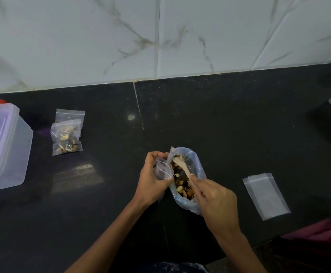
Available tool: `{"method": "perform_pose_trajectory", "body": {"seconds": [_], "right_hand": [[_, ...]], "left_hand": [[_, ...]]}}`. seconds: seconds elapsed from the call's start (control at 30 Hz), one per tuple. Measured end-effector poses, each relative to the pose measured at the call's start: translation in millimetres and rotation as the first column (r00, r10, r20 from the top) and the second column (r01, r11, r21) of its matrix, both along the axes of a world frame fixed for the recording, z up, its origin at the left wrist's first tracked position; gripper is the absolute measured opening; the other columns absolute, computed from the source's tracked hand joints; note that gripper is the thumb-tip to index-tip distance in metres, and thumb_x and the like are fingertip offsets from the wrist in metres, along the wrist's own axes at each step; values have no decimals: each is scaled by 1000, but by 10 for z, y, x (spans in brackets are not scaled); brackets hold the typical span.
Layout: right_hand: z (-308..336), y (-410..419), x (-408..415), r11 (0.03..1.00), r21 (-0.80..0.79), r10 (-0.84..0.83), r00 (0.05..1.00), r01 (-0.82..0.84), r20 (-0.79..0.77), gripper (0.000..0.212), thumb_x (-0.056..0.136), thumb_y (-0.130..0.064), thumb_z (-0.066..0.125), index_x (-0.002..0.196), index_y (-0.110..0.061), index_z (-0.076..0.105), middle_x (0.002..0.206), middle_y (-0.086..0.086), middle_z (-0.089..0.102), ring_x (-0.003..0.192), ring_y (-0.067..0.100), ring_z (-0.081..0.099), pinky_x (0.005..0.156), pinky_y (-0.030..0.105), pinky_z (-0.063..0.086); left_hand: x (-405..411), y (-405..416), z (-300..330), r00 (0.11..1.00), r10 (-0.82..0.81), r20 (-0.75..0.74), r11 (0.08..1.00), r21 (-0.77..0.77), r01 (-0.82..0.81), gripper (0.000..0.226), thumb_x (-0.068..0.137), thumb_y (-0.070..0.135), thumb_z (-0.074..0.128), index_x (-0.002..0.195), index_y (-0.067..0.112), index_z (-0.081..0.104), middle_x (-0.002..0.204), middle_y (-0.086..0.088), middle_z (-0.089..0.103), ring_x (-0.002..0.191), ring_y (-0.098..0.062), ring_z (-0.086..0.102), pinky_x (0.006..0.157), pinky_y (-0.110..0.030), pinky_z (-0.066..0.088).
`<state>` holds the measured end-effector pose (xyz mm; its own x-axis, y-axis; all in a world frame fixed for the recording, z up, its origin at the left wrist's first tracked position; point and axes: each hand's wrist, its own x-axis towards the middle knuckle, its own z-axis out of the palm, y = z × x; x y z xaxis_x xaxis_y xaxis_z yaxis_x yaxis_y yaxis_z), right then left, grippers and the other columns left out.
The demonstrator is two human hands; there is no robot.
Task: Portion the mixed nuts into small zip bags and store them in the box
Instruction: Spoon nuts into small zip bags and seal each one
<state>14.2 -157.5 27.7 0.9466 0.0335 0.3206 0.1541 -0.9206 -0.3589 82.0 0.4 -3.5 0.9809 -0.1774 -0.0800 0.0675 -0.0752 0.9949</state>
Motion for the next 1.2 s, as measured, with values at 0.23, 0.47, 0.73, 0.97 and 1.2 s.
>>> {"method": "perform_pose_trajectory", "body": {"seconds": [0.23,0.47,0.73,0.97,1.2], "right_hand": [[193,-93,-12,998,-56,34,999,-33,28,25,66,-14,82,90,-11,75,60,-7,63,48,-2,52,44,9,40],[146,-50,-29,999,-30,34,998,-36,-56,33,60,-14,87,90,-14,75,68,-7,68,56,-1,61,47,12,50],[148,-50,-61,971,141,-181,977,195,-111,14,86,-24,63,89,-17,74,56,-14,57,43,-4,48,39,13,42],[85,119,-199,995,67,-66,992,73,-106,6,79,-13,76,84,-14,74,50,-8,59,36,2,51,32,18,45],[40,207,-194,899,388,-152,976,203,-159,17,89,-15,64,75,-12,73,44,0,54,35,14,48,32,30,38]], "left_hand": [[-20,-9,38,1000,0,8,1000,-9,0,48,77,-7,70,111,17,47,114,7,59,104,0,61,78,-21,55],[-55,-6,19,1000,18,20,1000,8,-18,46,79,-6,70,113,15,48,113,7,61,103,-4,63,82,-29,57],[-149,20,87,995,81,-66,994,76,-76,43,77,8,76,104,26,46,102,11,59,85,9,62,69,-17,55],[-190,-15,72,982,93,-163,994,74,-82,39,79,7,73,100,30,48,104,3,62,90,-14,68,76,-42,59],[-195,-21,130,987,38,-159,998,55,-30,38,80,4,71,102,25,47,99,-1,65,83,-15,69,73,-38,60]]}}
